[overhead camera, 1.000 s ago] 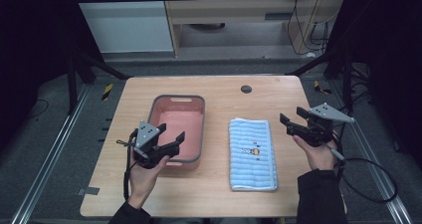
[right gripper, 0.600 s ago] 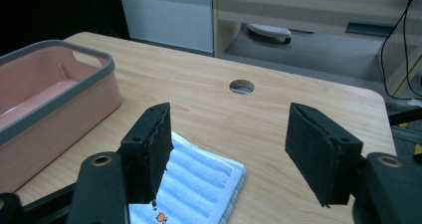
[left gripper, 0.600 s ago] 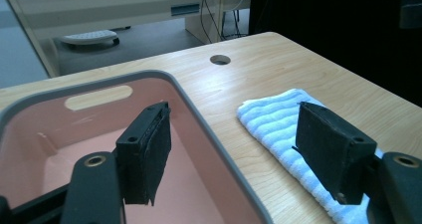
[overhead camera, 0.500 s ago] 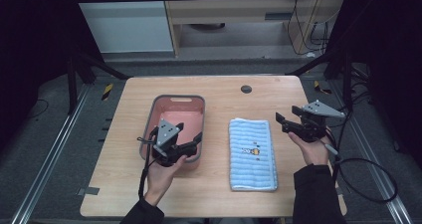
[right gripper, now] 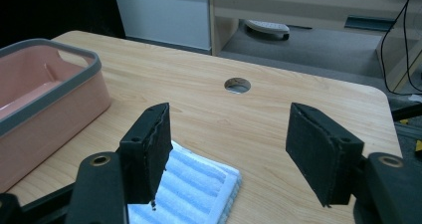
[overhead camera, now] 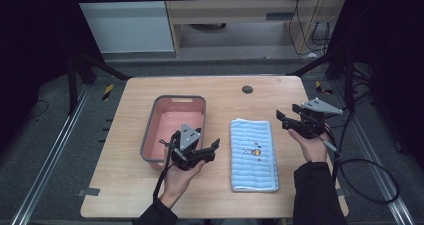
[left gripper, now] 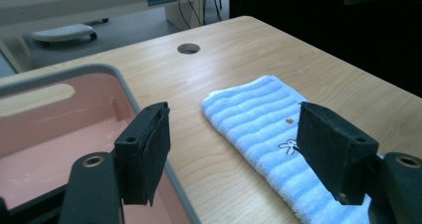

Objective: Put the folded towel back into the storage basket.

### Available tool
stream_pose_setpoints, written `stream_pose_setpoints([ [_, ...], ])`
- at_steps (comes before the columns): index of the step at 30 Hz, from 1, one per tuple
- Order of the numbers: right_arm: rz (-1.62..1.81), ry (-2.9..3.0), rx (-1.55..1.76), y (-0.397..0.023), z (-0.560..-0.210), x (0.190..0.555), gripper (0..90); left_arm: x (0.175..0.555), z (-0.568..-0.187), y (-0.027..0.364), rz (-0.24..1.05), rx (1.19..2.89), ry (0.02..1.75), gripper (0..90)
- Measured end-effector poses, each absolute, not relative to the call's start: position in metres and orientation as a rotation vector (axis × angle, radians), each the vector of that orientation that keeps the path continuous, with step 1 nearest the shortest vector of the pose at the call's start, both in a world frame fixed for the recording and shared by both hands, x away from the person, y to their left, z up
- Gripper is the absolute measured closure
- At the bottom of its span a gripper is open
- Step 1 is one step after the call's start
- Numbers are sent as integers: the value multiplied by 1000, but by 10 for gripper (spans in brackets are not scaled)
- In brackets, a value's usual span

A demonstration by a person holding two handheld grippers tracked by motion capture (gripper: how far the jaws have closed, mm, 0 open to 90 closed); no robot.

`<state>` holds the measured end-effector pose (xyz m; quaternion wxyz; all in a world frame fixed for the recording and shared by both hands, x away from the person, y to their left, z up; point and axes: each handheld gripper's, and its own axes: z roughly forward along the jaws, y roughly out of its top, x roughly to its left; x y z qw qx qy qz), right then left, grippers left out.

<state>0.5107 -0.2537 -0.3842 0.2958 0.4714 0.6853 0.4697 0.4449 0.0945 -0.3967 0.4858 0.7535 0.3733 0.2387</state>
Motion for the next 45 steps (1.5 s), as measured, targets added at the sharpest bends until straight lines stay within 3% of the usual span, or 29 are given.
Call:
stream_pose_setpoints([
  [16, 1205, 1884, 1257, -245, -403, 526, 357, 438, -432, 59, 516, 1913, 889, 299],
  [45, 1129, 1990, 1332, -239, -453, 545, 415, 440, -487, 34, 424, 2047, 941, 380],
])
